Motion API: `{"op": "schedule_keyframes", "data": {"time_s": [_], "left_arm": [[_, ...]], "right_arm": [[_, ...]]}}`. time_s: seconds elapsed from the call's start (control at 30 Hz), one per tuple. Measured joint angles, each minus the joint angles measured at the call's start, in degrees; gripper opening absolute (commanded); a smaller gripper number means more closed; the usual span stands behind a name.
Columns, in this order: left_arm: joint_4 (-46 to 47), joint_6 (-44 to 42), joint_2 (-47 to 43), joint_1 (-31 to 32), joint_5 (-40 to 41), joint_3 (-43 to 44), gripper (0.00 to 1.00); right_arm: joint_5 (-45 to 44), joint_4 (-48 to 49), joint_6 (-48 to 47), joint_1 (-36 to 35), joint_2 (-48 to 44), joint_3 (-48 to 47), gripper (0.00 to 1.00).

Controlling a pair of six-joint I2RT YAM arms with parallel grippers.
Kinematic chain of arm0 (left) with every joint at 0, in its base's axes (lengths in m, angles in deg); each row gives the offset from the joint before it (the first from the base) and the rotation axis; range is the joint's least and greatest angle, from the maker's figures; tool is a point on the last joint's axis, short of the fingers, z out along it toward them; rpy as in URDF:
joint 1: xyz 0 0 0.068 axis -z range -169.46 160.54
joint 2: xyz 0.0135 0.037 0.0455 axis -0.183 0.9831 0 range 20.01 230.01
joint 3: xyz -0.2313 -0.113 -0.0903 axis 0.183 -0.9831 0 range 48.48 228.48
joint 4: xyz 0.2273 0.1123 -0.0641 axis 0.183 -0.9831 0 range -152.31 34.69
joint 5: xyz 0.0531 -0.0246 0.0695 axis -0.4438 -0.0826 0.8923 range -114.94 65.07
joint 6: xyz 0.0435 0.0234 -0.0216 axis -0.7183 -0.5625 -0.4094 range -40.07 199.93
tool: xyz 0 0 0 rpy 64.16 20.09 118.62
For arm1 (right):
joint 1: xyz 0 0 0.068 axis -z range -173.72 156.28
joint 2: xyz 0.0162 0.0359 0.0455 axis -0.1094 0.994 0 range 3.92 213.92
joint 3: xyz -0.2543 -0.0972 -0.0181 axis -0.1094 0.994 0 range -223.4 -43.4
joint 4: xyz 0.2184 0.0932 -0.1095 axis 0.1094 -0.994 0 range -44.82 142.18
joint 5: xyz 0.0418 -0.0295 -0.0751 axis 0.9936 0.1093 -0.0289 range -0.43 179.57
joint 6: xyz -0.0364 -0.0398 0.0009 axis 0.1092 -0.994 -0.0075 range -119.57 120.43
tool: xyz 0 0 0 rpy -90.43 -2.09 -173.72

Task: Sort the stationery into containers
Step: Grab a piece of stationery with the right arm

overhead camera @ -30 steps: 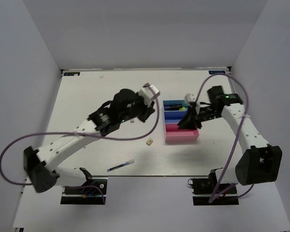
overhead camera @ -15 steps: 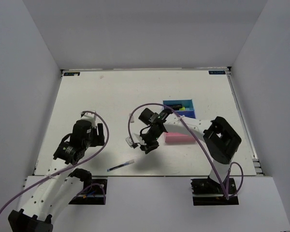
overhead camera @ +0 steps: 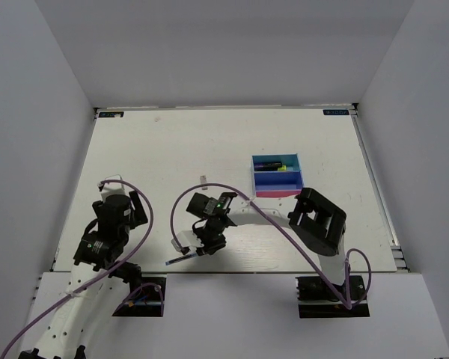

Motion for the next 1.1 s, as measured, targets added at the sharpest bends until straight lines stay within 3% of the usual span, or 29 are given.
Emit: {"op": "schedule_keyframes", "data": {"time_s": [0.57, 0.8, 0.97, 1.1], "left_arm": [[-0.90, 0.81, -1.36, -0.04, 2.58, -0.07, 0.85], [-0.92, 0.83, -1.81, -0.04, 3.15, -0.17, 0.85], [-0.92, 0.85, -2.01, -0.04, 3.37, -0.24, 0.85], [-0.96, 0.87, -2.14, -0.04, 3.54, -0.31, 0.85]], "right_arm": [[-9.42, 3.96, 7.93, -4.35, 2.95, -3.23, 0.44], [-11.23, 4.68, 10.62, -6.01, 3.98, -4.55, 0.24], [-11.69, 4.72, 12.22, -6.12, 4.17, -4.79, 0.02], [-12.09, 5.05, 13.73, -6.05, 4.17, -4.70, 0.00]]}}
